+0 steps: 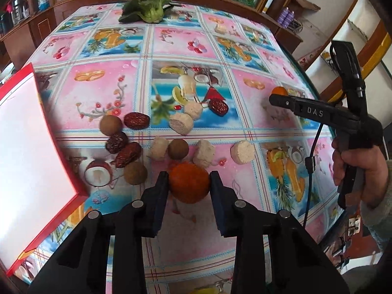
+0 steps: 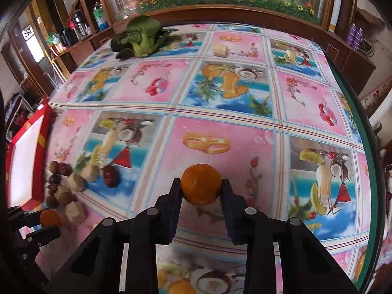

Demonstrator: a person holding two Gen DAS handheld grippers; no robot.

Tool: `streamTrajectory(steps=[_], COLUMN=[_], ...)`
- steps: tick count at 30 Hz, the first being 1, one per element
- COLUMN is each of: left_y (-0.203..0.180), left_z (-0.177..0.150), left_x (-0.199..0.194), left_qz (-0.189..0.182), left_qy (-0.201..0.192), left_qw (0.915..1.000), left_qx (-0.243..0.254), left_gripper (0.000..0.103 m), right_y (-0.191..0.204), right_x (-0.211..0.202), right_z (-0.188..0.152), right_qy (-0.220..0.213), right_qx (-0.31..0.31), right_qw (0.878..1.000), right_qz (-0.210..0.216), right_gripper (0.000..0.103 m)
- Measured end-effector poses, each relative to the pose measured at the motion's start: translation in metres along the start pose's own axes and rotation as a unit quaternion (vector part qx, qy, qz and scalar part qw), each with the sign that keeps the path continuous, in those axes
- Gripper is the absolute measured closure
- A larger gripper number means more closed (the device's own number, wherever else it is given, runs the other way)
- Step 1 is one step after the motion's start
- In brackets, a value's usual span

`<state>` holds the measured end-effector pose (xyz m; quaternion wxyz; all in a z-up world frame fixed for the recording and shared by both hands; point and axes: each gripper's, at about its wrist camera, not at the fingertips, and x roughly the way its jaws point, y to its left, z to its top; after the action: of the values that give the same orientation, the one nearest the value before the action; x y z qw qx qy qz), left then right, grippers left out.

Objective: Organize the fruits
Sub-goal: 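Close left gripper on the large orange while right gripper closes on the small orange, then carry both held oranges over the white red-rimmed tray with both grippers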

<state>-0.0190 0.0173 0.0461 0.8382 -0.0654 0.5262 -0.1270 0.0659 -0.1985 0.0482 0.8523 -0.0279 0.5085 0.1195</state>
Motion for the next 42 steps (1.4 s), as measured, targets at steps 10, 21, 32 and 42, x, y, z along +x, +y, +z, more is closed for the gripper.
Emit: streamTrajectory(steps=[10, 21, 32, 42], left_y=[0.060, 0.139, 0.181, 0.192], left_z=[-0.006, -0.046, -0.073, -0.075], left_x=[-0.054, -0.080, -0.077, -0.071], left_qz=[0.015, 0.075, 0.095, 0.084], left_qy=[-0.053, -0.058, -0.049, -0.050], left_qw=[0.9966, 0.9876, 0.9837, 0.9905], left_qx=[-0.061, -0.126, -0.145, -0.097], left_gripper=[0.072, 0.072, 0.072, 0.071], right_y=[0.071, 0.209, 0.342, 0.346], right_x=[-0.028, -0.036, 0.014, 0.037], right_z=[0.007, -0.009, -0.032, -0.052], right_qy=[-0.021, 0.012, 0.077, 0.151], right_qx=[-0.040, -0.148, -0.265, -0.211], right_qw=[0.996, 0.971, 0.941, 0.945], right_qz=[0.077, 0.186, 0.194, 0.200], right_gripper=[0.071, 0.072, 0.072, 0.072])
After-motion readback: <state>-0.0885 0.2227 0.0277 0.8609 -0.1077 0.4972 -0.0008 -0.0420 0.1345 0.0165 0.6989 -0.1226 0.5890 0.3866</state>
